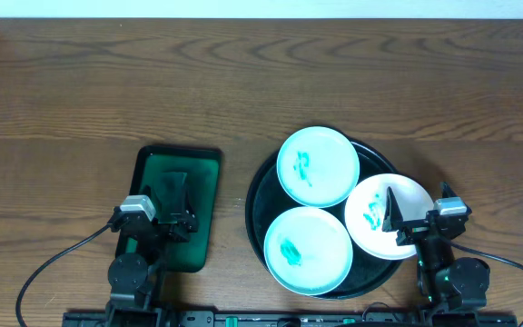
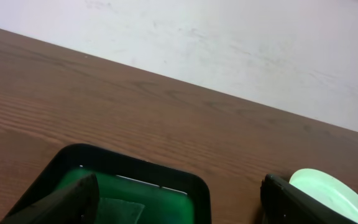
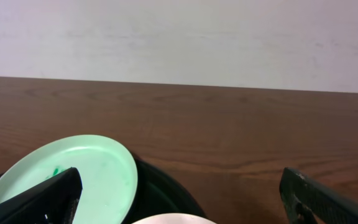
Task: Clean dirty plates on tray and stack at the side
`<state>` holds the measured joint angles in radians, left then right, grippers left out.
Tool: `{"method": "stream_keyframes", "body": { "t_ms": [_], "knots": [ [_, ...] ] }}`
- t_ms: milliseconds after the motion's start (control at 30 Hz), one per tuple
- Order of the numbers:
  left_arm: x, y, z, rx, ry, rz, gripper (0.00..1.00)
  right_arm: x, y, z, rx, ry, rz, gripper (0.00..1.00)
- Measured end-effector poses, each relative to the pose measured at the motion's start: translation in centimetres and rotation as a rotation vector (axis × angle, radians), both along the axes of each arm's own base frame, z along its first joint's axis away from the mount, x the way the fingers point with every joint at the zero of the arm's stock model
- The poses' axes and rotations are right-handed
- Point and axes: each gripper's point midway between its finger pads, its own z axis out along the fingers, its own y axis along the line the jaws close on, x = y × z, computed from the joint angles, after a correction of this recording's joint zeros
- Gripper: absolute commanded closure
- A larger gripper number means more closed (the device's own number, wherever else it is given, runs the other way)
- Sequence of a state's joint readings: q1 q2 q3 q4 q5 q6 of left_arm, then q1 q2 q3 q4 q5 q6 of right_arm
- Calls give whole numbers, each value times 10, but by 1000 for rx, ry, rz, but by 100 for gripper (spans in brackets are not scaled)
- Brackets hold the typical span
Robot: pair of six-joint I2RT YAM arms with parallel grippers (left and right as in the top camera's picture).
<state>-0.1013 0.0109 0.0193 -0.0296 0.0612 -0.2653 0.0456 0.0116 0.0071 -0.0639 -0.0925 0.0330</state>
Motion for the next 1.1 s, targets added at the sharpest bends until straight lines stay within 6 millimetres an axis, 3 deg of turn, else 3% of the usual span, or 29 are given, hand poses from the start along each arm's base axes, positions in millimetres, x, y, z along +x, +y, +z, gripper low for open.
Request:
{"method": "stream_keyframes", "body": {
  "t_ms": [833, 967, 1100],
  "knots": [
    [0, 1, -1, 27, 0, 2, 16, 0, 0, 0, 0, 0, 0, 1],
    [-3, -1, -9, 80, 62, -15, 17, 0, 0, 0, 0, 0, 0, 1],
    [-9, -2, -37, 156, 235, -47, 17, 0, 0, 0, 0, 0, 0, 1]
  ]
}}
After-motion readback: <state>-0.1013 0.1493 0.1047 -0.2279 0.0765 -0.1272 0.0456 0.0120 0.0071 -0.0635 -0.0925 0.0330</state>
